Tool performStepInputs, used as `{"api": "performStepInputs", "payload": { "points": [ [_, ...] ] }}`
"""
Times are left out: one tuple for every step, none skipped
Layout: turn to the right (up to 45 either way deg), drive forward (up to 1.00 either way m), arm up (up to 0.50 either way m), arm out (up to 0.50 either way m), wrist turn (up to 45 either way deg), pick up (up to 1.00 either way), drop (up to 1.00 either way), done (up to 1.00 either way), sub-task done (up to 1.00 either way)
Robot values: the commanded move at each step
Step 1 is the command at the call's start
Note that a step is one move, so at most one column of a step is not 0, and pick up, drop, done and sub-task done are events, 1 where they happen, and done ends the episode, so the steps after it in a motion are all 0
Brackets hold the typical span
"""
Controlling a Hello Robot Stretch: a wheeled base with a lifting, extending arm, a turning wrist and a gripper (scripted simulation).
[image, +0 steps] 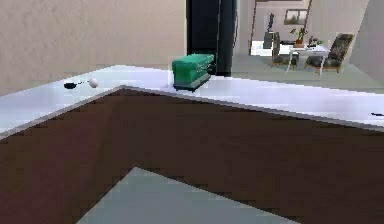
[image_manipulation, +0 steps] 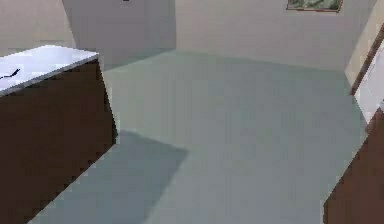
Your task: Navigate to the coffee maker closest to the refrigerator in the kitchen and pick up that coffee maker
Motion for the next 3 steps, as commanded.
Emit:
{"api": "performStepInputs", "payload": {
  "points": [
    [24.0,0.0,0.0,0.0,0.0,0.0,0.0,0.0,0.0],
    [0.0,0.6,0.0,0.0,0.0,0.0,0.0,0.0,0.0],
    [-45.0,0.0,0.0,0.0,0.0,0.0,0.0,0.0,0.0]
  ]
}}
